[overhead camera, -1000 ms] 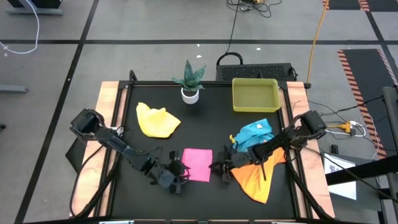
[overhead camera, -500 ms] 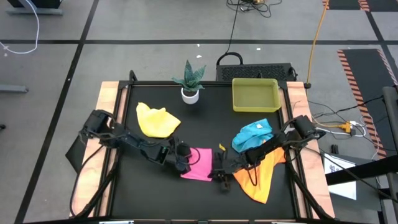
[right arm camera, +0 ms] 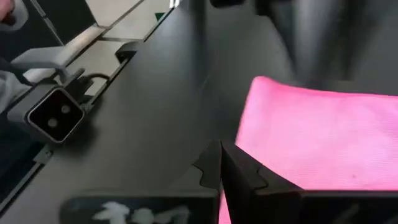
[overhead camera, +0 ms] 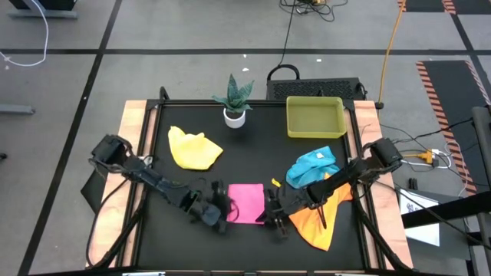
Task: Fold microfiber towels
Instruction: Fold the pink microfiber cloth
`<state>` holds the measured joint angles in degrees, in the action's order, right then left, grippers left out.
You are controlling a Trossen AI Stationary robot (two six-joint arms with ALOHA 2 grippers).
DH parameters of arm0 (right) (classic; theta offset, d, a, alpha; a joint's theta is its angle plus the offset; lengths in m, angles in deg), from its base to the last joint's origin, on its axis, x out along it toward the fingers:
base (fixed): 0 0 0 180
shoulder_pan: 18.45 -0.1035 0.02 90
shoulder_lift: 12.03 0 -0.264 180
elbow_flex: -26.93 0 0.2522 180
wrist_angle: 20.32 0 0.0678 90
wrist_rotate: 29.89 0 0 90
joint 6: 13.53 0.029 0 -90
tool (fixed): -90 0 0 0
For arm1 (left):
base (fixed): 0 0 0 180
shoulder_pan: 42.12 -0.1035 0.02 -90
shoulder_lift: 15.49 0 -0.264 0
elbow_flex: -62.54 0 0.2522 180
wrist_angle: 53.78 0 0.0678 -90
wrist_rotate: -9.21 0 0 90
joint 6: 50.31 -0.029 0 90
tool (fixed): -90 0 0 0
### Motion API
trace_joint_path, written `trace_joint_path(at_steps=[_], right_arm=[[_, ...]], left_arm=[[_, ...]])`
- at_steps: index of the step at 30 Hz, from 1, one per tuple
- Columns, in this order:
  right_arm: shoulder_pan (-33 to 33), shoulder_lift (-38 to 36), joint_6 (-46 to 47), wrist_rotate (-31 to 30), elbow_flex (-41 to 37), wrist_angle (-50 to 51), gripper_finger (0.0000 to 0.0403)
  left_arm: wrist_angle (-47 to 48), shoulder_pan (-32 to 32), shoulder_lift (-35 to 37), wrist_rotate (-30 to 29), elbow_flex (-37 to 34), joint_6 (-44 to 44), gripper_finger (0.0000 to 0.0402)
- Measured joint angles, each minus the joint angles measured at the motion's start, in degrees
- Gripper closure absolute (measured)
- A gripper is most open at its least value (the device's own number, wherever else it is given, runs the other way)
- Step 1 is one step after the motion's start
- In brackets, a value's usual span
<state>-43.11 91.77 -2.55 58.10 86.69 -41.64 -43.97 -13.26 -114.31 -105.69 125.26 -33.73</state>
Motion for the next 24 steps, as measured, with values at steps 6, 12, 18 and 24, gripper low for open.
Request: trace_joint_path(at_steps=[6,12,18,24], right_arm=[[-1.0,5.2,-0.6,-1.2,0.0,-7.7,0.0347],[-1.0,9.7,-5.7,-4.2,5.5,-5.6,0.0266],[-1.4,11.4,-11.3,-10.3,11.6,4.7,0.0231],[-1.2,11.4,-11.9,-11.4,12.3,8.5,0.0254]], left_arm=[[-6.0,3.2,-3.8,6.9,0.0,-11.1,0.0259],[-8.7,2.7,-4.6,6.8,0.0,-9.2,0.0258],[-9.3,2.3,-1.9,5.5,0.0,-4.0,0.0258],[-8.0,1.7,-0.6,-4.3,0.0,-2.1,0.0259]])
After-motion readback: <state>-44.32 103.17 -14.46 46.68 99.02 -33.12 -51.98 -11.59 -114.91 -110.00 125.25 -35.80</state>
